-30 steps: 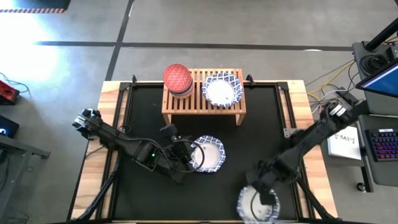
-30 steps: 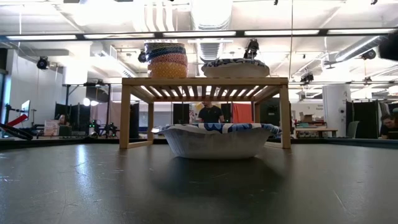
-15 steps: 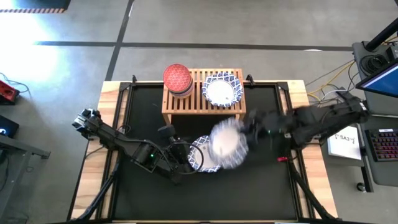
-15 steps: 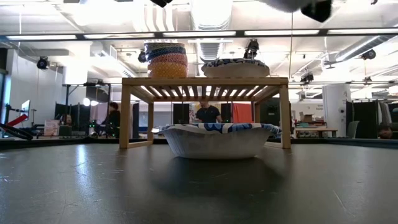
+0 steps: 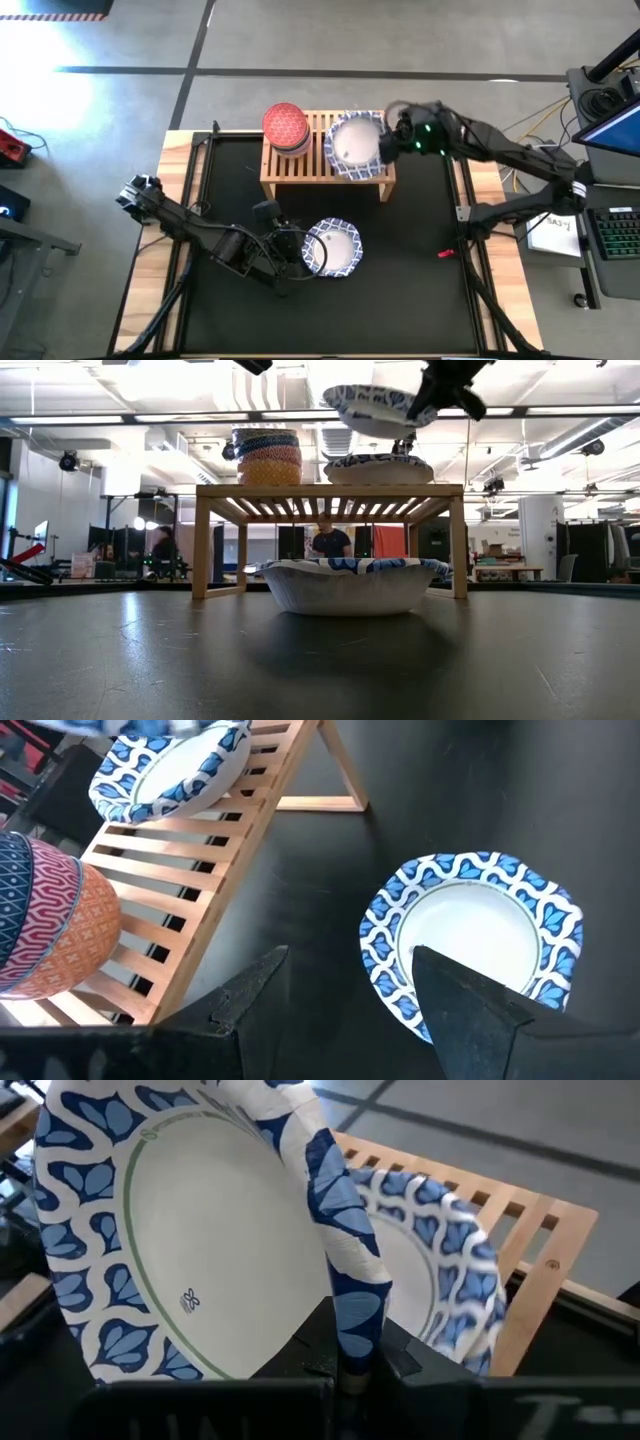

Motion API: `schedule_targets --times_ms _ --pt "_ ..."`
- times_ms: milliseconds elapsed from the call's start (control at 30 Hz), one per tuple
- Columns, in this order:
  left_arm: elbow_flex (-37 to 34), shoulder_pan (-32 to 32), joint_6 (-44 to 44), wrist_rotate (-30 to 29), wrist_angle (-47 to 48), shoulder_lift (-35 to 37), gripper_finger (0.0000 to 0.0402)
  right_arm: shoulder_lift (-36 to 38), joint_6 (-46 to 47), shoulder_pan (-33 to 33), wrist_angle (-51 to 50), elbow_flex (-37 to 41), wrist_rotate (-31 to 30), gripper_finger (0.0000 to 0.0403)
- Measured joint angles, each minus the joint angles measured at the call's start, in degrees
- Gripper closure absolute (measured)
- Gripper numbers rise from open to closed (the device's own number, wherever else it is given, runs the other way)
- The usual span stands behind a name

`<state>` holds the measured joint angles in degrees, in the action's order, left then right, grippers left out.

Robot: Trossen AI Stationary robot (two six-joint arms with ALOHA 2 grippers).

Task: Place and stack bowls onto a shelf
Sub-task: Stack the white bowl on top of the white bowl on the shelf

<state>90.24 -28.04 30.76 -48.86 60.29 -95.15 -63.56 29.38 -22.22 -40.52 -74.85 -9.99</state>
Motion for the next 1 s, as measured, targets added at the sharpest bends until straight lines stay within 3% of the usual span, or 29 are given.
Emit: schedule_targets --times_ms 167,400,1000 --pt "0.0 0.0 0.0 0.1 0.7 0.0 0.0208 -5.7 -2.0 -6.7 -1.5 -5.3 6.7 0.0394" --pt "0.0 -0.1 0.0 0.4 0.8 0.0 0.0208 -12.3 -3.5 -10.2 -14.6 -12.6 7.0 0.0394" --pt "0.0 -0.1 0.2 0.4 2.2 0.0 0.0208 -15.4 -10.1 -13.2 -14.6 -14.8 7.0 0.0384"
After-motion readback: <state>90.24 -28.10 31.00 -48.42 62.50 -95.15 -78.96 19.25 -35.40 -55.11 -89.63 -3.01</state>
